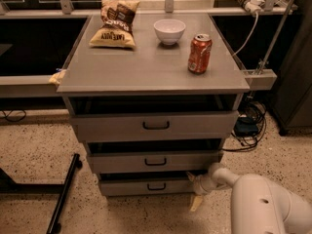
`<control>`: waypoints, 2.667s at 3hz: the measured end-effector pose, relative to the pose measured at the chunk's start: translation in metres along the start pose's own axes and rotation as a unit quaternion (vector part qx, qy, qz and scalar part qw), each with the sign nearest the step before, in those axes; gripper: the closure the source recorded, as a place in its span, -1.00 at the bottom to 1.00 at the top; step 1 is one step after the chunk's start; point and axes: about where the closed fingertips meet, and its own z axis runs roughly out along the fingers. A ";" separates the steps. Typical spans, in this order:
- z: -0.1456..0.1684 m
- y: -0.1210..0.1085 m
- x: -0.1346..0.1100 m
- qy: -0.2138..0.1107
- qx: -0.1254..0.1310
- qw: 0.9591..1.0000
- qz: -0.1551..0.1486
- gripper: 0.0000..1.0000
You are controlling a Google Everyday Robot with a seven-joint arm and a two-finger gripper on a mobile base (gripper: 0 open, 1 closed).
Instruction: Open bottom drawer
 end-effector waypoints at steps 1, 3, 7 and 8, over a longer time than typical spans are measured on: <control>-0.010 0.009 0.000 0.007 -0.006 1.000 0.009 -1.00; -0.024 0.039 0.003 0.012 -0.043 0.999 0.026 -1.00; -0.068 0.113 -0.014 -0.040 -0.193 0.980 0.036 -1.00; -0.091 0.143 -0.018 -0.041 -0.287 0.957 0.020 -1.00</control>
Offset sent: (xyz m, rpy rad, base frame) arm -0.0398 -0.0188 0.0270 -0.0344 0.0779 -0.0241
